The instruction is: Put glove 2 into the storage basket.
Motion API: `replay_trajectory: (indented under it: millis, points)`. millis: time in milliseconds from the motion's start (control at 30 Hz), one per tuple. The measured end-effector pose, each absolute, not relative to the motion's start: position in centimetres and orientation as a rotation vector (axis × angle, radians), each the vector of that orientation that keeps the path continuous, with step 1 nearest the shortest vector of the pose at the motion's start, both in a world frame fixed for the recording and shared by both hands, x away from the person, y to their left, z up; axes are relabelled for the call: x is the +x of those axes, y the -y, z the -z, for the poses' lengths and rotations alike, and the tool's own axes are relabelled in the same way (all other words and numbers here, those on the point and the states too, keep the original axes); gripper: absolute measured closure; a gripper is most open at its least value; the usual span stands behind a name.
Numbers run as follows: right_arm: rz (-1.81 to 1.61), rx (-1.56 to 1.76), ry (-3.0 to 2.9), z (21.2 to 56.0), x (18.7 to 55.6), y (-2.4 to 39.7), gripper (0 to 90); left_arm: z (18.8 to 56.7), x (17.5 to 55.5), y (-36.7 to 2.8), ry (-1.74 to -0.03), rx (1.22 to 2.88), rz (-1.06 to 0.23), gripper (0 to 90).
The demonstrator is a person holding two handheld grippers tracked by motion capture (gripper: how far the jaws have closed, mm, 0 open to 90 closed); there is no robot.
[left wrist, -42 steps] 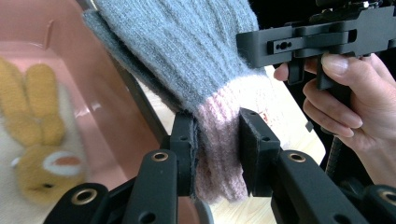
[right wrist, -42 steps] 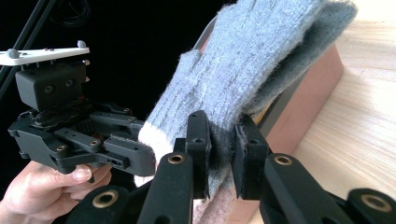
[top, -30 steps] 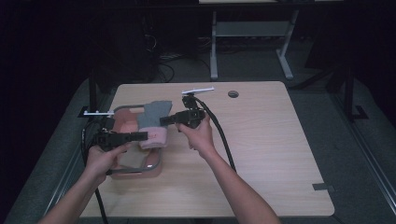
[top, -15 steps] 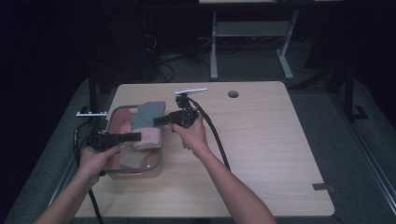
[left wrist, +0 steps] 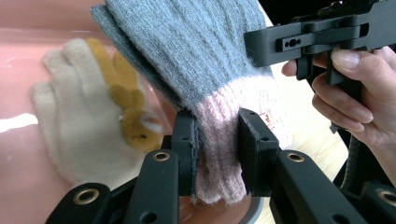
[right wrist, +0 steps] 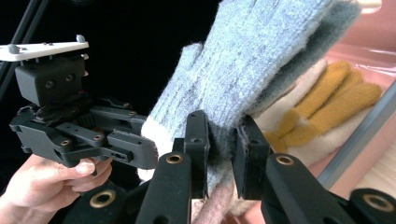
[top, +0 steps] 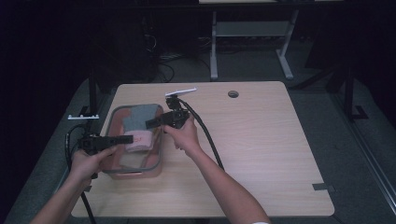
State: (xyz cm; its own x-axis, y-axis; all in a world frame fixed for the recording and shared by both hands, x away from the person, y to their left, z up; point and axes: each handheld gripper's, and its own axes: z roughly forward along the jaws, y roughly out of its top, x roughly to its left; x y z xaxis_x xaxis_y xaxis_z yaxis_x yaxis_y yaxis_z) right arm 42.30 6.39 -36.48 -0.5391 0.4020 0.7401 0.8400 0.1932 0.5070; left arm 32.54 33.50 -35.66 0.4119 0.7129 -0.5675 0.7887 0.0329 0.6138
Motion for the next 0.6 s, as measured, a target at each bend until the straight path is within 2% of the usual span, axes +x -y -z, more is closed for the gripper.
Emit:
replay_trajectory:
  millis: [600]
  points:
    - [1.262, -1.160, 2.064, 37.5, 42.5, -7.5, 75.4, 37.0, 32.4, -34.5, -1.366, 1.700, 0.092, 70.1]
